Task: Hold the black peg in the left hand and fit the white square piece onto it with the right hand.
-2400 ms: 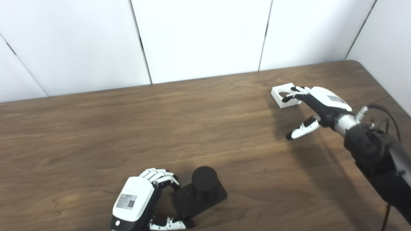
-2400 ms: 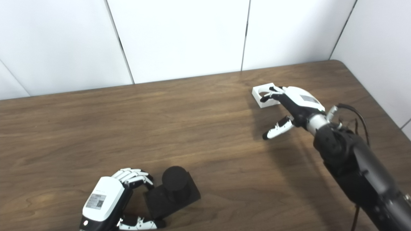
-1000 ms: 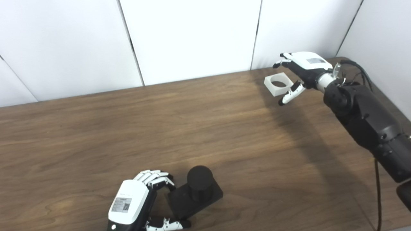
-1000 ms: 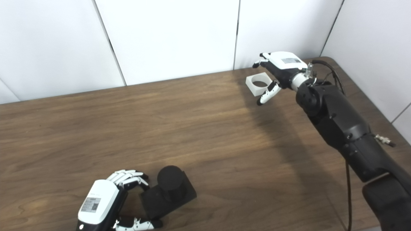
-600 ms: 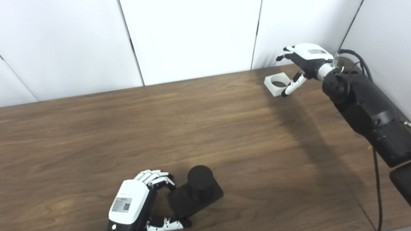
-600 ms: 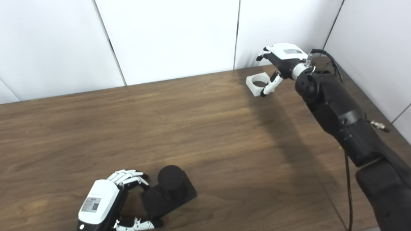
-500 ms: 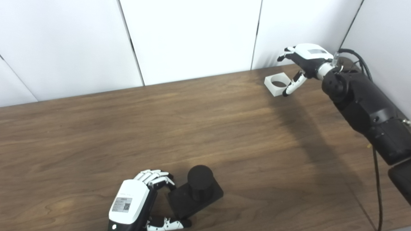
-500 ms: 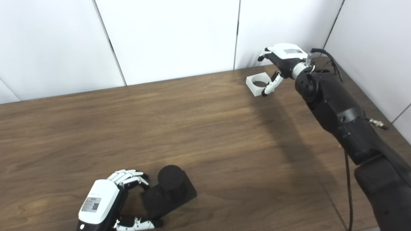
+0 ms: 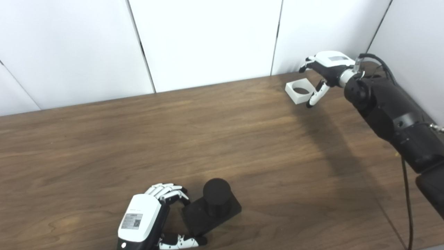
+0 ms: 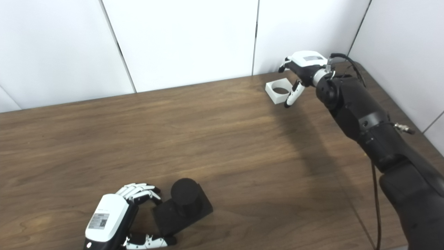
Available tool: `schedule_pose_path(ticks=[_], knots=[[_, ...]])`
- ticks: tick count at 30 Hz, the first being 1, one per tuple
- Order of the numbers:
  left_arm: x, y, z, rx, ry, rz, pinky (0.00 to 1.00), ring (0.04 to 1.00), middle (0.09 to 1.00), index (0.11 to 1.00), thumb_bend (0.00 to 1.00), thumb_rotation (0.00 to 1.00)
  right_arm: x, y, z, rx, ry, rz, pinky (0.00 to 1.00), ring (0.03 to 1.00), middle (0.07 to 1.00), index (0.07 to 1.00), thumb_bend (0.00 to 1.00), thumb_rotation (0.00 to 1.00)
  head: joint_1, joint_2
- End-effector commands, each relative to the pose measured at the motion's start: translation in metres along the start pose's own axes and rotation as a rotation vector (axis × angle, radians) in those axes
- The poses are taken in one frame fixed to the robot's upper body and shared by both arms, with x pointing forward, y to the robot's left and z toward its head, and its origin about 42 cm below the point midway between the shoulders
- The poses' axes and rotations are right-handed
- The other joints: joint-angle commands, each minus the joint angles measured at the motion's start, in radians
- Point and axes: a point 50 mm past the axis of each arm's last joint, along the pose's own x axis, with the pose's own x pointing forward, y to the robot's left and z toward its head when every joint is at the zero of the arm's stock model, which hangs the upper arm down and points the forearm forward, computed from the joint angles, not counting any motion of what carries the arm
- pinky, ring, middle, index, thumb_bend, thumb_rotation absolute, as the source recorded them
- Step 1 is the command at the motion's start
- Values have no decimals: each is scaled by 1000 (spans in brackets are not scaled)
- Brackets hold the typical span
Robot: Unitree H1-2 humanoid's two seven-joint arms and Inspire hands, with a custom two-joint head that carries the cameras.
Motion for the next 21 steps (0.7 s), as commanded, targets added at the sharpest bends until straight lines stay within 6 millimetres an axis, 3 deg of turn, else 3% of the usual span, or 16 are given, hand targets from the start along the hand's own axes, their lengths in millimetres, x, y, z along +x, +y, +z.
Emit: schedule_pose_path(ticks=[1,11,21], knots=[[-4,-7,-5,13,49,-80,782,765,723,488,517,45,4,-48,-2,-22,-7,-102,972,1000,961,817,884,225,1,1],[-5,-5,-2,5,45,-83,777,765,723,488,517,45,21,-46,12,-23,13,-66,962,1000,963,836,876,260,17,9],[-9,-5,-3,-7,36,-89,783,763,720,488,518,46,26,-42,22,-16,7,-75,958,993,958,853,878,262,14,13]])
